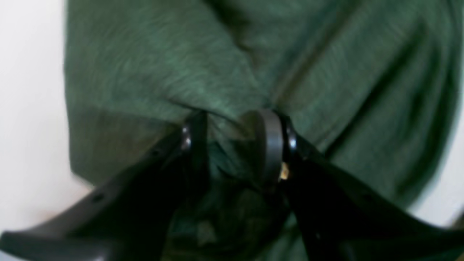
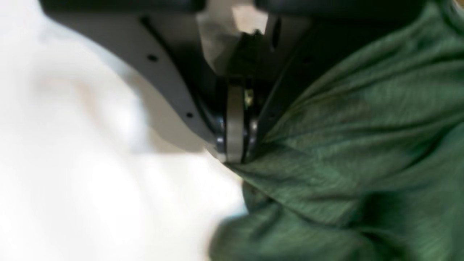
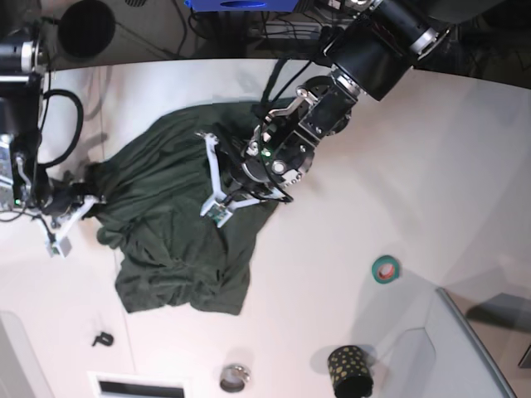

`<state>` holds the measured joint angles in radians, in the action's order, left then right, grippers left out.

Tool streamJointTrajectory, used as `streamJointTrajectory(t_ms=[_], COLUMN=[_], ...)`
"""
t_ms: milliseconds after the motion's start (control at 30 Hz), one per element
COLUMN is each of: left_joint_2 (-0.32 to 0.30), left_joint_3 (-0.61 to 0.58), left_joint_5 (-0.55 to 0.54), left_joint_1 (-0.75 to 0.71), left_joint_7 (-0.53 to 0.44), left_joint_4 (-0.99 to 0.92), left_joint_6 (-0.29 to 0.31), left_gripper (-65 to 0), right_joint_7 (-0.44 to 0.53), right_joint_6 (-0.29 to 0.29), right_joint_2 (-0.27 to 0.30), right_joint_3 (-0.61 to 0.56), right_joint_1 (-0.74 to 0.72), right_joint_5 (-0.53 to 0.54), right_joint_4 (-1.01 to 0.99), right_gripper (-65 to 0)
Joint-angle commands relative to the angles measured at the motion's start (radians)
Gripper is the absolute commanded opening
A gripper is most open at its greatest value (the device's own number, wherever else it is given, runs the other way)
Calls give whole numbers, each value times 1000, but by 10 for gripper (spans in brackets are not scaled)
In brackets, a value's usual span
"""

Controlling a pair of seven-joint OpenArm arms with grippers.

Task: Layout the t-shirt on the table in an organized manner, then fold the t-shirt properly
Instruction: 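Grasp the shirt with the left gripper and spread it flat, then drag the shirt edge with the right gripper away from the left gripper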

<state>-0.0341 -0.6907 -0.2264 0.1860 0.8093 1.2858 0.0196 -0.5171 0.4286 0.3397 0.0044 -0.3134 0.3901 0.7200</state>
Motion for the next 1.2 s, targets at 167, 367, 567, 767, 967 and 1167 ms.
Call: streamJointTrajectory(t_ms=[167,367,567,767,967,1167], left_joint_2=[130,96,50,-79,-315,-401], left_joint_3=[4,104,225,230,243,437], left_joint_5=[0,8,8,-3,-44,-196], left_joint_1=[77,114,154,158,-27,-239], left_joint_7=[-9,-6,-26,-86,-186,-242], left_joint_4=[38,107,-1,-48,99,185], left_joint_6=[-2,-4,3,3,98,179], left_gripper=[-429,-429,-429,-429,-431,-423], right_joint_7=[186,186,-5,-82,-87,-87], right_joint_6=[-17,-14,-15,-18,-18,-12], right_joint_2=[32,115,106,-115,-291,-296], right_joint_3=[-183,-172,119,306,451,423], right_joint_1=[-212,-131,242,495,610,658], right_joint_5=[-13,0,92,97,94,97], right_joint_4=[-167,10,494,807,898,866], right_gripper=[-648,-650,-650,-648,-389,-194])
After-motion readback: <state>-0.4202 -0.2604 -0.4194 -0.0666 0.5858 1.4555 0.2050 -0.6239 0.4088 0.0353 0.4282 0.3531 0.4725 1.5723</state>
